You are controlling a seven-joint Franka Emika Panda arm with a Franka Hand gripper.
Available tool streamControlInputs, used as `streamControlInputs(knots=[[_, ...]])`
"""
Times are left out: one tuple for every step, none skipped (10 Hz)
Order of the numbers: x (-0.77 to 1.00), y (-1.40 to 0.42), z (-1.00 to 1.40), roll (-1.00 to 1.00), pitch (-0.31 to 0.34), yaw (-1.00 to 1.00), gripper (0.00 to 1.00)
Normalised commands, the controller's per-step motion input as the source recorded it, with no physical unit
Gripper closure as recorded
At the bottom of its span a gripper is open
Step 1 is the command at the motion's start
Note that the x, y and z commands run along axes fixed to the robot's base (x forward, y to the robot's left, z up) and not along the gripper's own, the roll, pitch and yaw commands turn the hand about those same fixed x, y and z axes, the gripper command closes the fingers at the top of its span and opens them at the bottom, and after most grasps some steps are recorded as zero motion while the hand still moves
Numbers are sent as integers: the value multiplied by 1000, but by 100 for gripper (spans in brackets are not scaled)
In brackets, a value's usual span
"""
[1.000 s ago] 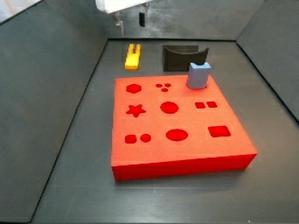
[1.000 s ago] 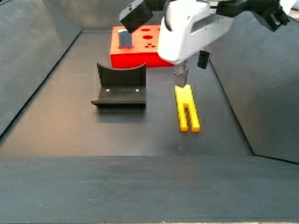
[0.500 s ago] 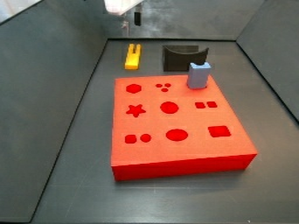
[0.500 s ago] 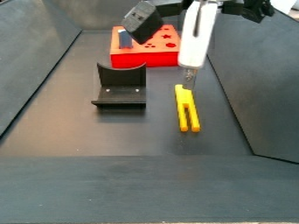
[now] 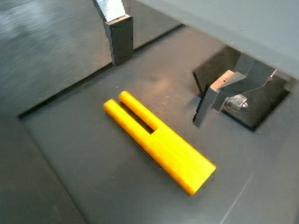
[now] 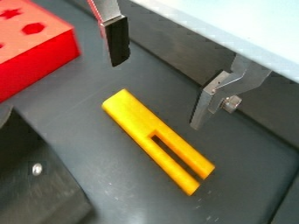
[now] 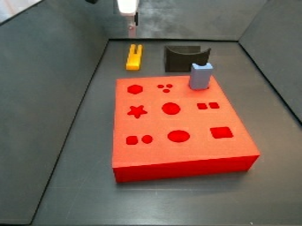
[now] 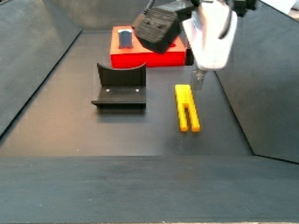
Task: Pick up the square-circle object. Move up. Rotate the square-circle object. Place the square-circle object on the fixture. Regrasp the square-circle object. Move to above the board. Insert the square-circle object.
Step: Rotate the square-circle object.
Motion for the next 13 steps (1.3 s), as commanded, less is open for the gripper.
streamControlInputs(knots=[[33, -4, -39, 1, -5, 1000, 0], [33, -4, -39, 1, -5, 1000, 0], [33, -4, -39, 1, -5, 1000, 0], [33, -4, -38, 1, -5, 1000, 0], [33, -4, -38, 1, -6, 1000, 0], [33, -4, -38, 1, -6, 1000, 0], [33, -4, -38, 1, -6, 1000, 0], [33, -4, -38, 1, -7, 1000, 0], [33, -4, -38, 2, -7, 1000, 0], [33, -4, -38, 2, -8, 1000, 0], [33, -4, -38, 2, -9, 1000, 0], [33, -4, -38, 2, -9, 1000, 0], [33, -4, -38, 2, -10, 1000, 0]])
